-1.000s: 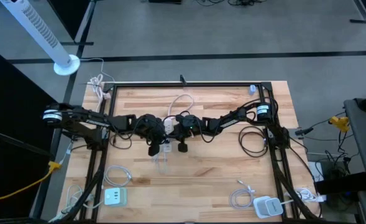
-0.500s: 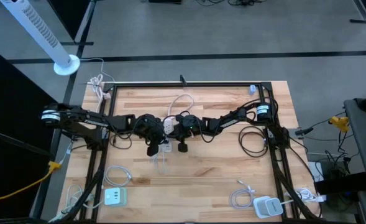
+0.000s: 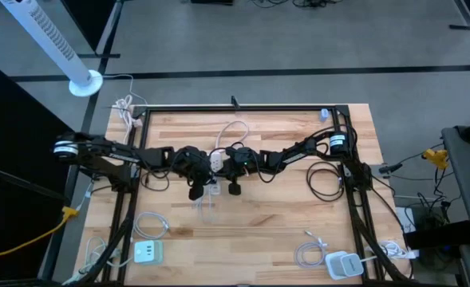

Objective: Insert USB
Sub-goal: Insert the blue charger cable into the top white outlet extension

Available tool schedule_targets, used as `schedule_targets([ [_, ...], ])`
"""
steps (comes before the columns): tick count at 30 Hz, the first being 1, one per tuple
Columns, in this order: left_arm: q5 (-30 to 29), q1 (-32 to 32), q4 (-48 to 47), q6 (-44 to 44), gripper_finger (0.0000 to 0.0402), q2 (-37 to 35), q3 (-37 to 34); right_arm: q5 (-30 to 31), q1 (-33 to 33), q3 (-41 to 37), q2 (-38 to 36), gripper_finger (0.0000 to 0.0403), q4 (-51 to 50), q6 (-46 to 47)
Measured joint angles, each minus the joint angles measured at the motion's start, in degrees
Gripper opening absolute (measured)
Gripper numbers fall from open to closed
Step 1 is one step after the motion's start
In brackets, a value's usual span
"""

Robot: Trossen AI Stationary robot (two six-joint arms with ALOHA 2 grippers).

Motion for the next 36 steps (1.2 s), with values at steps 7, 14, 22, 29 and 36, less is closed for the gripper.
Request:
schedule_targets([
  [7,-1.2,0.0,1.0,1.0,0.0000,0.8,0.0,0.0,0.0,0.0,0.0,0.0000,0.0,0.0],
  [14,-2.9,0.0,1.1,2.5,0.0000,0.8,0.1,0.0,0.0,0.0,0.0,0.0000,0.0,0.0],
  [22,-2.9,0.1,1.6,2.6,0.0000,0.8,0.0,0.0,0.0,0.0,0.0,0.0000,0.0,0.0],
  [29,-3.3,0.1,4.0,2.8,0.0000,0.9,-0.8,0.0,0.0,0.0,0.0,0.0000,0.0,0.0],
  [36,-3.4,0.1,15.0,1.3,0.0000,0.9,-6.4,0.0,0.0,0.0,0.0,0.0000,0.0,0.3],
])
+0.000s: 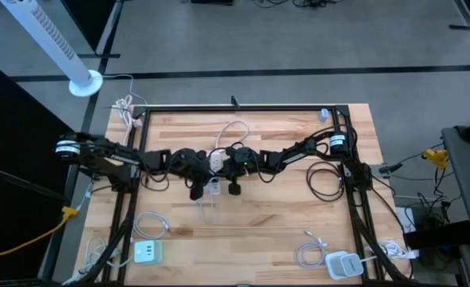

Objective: Insert USB
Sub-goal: Insert the blue charger cable into the top white outlet extension

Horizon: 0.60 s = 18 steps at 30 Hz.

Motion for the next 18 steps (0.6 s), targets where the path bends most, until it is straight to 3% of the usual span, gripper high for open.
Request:
schedule_targets([
  [4,-0.1,0.0,5.8,-1.6,0.0000,0.0,-2.9,0.0,0.0,0.0,0.0,0.0000,0.0,-0.1],
  [18,-0.3,-0.1,11.2,-2.9,0.0000,1.1,-4.8,0.0,0.0,0.0,0.0,0.0000,0.0,0.0],
])
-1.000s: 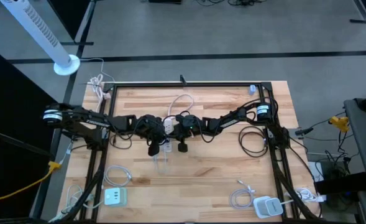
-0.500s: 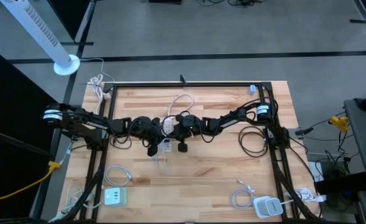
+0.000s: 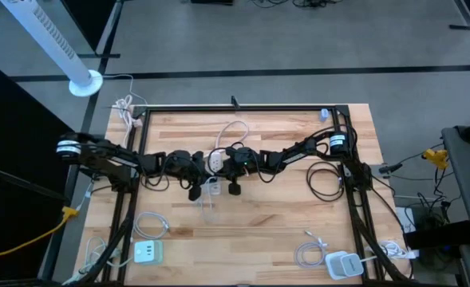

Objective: Insert USB
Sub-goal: Insert the blue charger cable into the top white outlet extension

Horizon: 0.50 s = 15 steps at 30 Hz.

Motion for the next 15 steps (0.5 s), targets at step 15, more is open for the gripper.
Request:
schedule_targets([
  [15,3.7,-0.5,7.1,-0.4,0.0000,7.1,0.9,-0.1,0.0,0.0,0.0,0.0000,-0.1,0.2],
])
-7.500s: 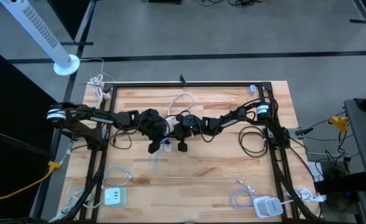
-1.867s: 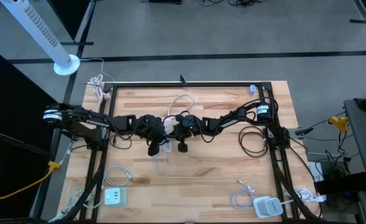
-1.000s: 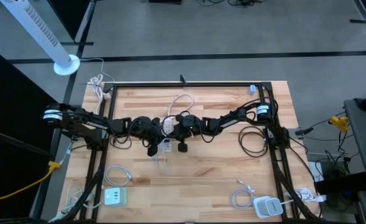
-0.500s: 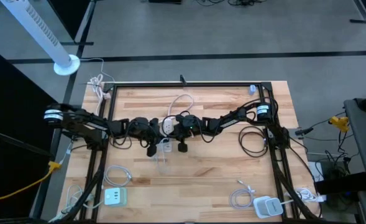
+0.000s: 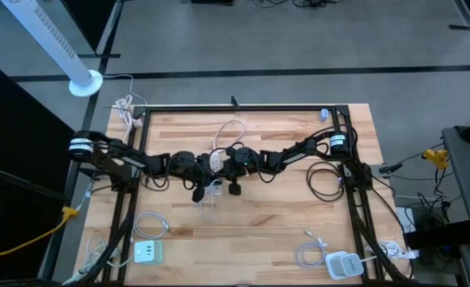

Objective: Insert USB
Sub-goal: Insert the blue charger cable into the top white outlet extension

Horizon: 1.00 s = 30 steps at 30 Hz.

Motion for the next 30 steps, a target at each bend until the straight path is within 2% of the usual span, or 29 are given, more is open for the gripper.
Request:
schedule_targets([
  [7,-1.6,0.0,-5.3,1.4,0.0000,-3.6,-0.8,0.0,0.0,0.0,0.0,0.0000,0.0,0.0],
  [22,-2.0,0.0,-4.4,1.5,0.0001,-2.5,-0.9,0.0,0.0,0.0,0.0,0.0000,0.1,0.6],
  [30,-2.0,0.0,-7.2,1.5,0.0063,-4.3,-1.2,0.0,0.0,0.0,0.0,0.0000,0.1,0.6],
])
